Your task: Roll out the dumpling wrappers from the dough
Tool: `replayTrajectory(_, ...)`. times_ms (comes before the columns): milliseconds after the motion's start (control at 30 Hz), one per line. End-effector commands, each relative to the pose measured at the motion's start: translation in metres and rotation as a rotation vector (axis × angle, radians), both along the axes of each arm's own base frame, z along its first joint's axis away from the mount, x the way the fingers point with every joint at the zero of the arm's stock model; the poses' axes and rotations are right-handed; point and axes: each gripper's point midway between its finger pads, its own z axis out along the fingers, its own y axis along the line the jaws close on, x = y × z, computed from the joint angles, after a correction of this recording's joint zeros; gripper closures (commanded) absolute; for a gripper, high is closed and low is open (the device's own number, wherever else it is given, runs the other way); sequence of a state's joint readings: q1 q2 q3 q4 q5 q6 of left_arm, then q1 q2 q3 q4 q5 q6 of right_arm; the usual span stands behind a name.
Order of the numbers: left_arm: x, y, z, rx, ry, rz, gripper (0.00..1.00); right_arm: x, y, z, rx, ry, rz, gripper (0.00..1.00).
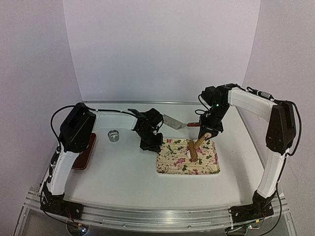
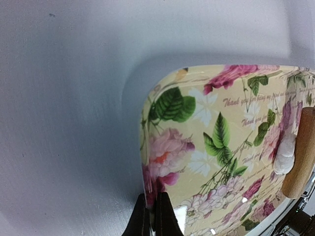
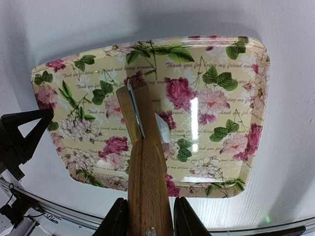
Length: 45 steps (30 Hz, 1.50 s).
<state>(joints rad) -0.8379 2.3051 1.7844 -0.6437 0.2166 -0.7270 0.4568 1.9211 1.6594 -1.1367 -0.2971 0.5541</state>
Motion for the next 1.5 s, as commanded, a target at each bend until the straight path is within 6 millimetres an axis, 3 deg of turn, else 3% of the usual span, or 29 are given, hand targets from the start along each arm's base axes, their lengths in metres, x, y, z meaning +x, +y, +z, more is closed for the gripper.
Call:
replayTrajectory(0, 0.008, 0.024, -0.016, 0.089, -0.015, 0.002, 1.00, -0.016, -0.035, -0.068, -0.272, 0.127, 0.012, 1.00)
replayTrajectory(500, 0.009, 0.023, -0.017, 0.086, -0.012, -0.007, 1.00, -0.016, -0.019, -0.083, -0.287, 0.144, 0.030, 1.00)
replayTrajectory(767, 0.008, 0.030, -0.023, 0.113, -0.003, 0.009, 1.00, -0.017, -0.024, -0.090, -0.328, 0.154, 0.036, 1.00)
replayTrajectory(900, 0.010, 0.046, -0.025, 0.127, 0.004, 0.050, 1.00, -0.023, -0.036, -0.094, -0.353, 0.176, 0.030, 1.00)
replayTrajectory(1167, 0.010, 0.069, -0.031, 0.164, 0.013, 0.097, 1.00, -0.034, -0.082, -0.103, -0.426, 0.227, -0.001, 1.00)
replayTrajectory(1467, 0.016, 0.087, -0.034, 0.189, 0.019, 0.133, 1.00, -0.035, -0.104, -0.109, -0.432, 0.255, -0.014, 1.00)
